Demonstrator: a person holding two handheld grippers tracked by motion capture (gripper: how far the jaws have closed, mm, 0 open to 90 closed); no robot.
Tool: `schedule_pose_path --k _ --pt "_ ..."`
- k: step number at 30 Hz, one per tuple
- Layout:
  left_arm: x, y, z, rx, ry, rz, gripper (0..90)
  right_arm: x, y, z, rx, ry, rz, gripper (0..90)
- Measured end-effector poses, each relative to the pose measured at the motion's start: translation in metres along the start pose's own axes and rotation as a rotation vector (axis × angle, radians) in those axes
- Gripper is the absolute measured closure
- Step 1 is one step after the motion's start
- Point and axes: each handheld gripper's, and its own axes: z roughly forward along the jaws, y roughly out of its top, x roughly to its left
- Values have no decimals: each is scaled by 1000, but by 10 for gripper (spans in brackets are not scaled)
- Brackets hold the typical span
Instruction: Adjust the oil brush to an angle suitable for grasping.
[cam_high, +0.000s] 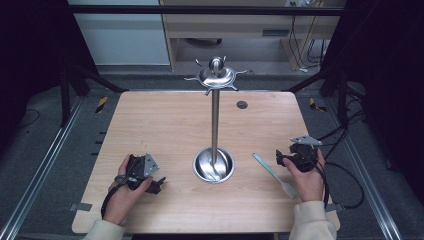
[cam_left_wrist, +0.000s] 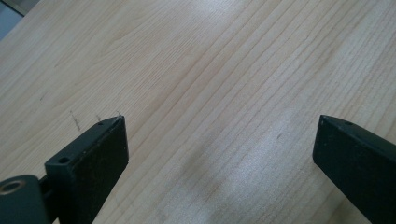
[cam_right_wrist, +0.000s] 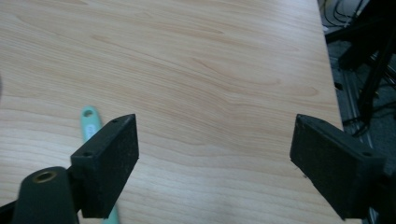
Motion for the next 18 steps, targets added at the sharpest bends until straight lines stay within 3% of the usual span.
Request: schedule_pose_path --k 6,8,9,10,13,14,16,17,18 --pt "0 0 0 2 -2 2 31 13 8 -1 -4 37 -42 247" --pt "0 -1 0 0 0 -2 31 21 16 2 20 60 -92 301" --pt "0 -1 0 3 1 -2 31 21 16 2 20 60 -92 301" --pt "1 -1 0 5 7 0 31 24 23 8 52 101 -102 365" --pt "1 -2 0 4 8 -5 31 28 30 16 100 135 -120 426" --pt "1 -2 0 3 8 -8 31 31 37 23 126 167 -144 528" --pt "2 -2 0 6 7 -7 31 33 39 26 132 176 -160 573" --pt "2 -2 0 7 9 -8 31 38 41 29 120 198 -176 686" --pt "3 -3 0 8 10 -9 31 42 40 29 108 221 -177 733"
